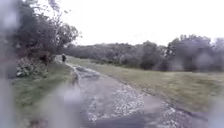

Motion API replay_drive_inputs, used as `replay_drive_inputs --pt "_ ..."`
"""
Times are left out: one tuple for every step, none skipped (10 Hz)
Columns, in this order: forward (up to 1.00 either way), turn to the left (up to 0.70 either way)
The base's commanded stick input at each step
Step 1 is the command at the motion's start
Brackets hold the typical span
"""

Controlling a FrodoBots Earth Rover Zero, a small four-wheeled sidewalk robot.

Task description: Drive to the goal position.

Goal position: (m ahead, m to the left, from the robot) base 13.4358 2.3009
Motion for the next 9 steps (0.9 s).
replay_drive_inputs --pt "0.85 0.00" --pt "0.85 0.00" --pt "0.85 0.00" --pt "0.85 0.00" --pt "0.85 0.00" --pt "0.85 0.00" --pt "0.85 0.00" --pt "0.85 0.00" --pt "0.85 0.00"
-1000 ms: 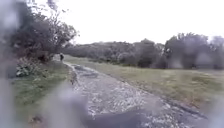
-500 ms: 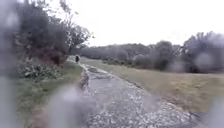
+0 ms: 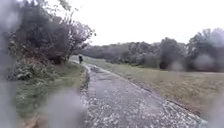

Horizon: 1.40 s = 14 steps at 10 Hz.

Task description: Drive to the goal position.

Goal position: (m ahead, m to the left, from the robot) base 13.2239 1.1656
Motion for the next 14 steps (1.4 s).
replay_drive_inputs --pt "0.85 0.00" --pt "0.85 0.00" --pt "0.85 0.00" --pt "0.85 0.00" --pt "0.85 0.00" --pt "0.85 0.00" --pt "0.85 0.00" --pt "0.85 0.00" --pt "0.85 0.00" --pt "0.85 0.00" --pt "0.85 0.00" --pt "0.85 0.00" --pt "0.85 -0.29" --pt "0.85 -0.33"
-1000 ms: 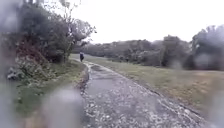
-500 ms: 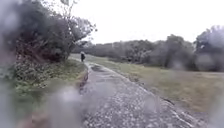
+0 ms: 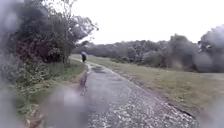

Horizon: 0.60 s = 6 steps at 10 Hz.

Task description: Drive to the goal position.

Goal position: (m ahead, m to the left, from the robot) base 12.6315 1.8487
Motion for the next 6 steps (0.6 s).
replay_drive_inputs --pt "0.85 0.00" --pt "0.85 0.00" --pt "0.85 0.00" --pt "0.85 0.00" --pt "0.85 0.00" --pt "0.85 0.00"
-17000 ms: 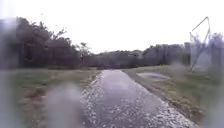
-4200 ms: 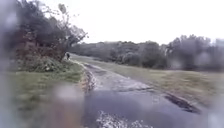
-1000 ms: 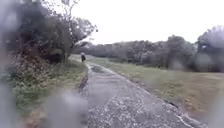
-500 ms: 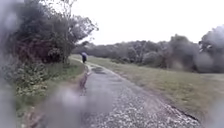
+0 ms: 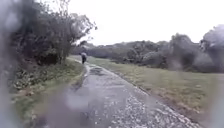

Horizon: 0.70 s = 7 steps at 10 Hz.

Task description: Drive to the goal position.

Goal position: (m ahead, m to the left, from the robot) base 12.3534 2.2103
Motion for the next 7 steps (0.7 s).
replay_drive_inputs --pt "0.85 0.00" --pt "0.85 0.00" --pt "0.85 0.00" --pt "0.85 0.00" --pt "0.85 0.00" --pt "0.85 0.00" --pt "0.85 0.00"
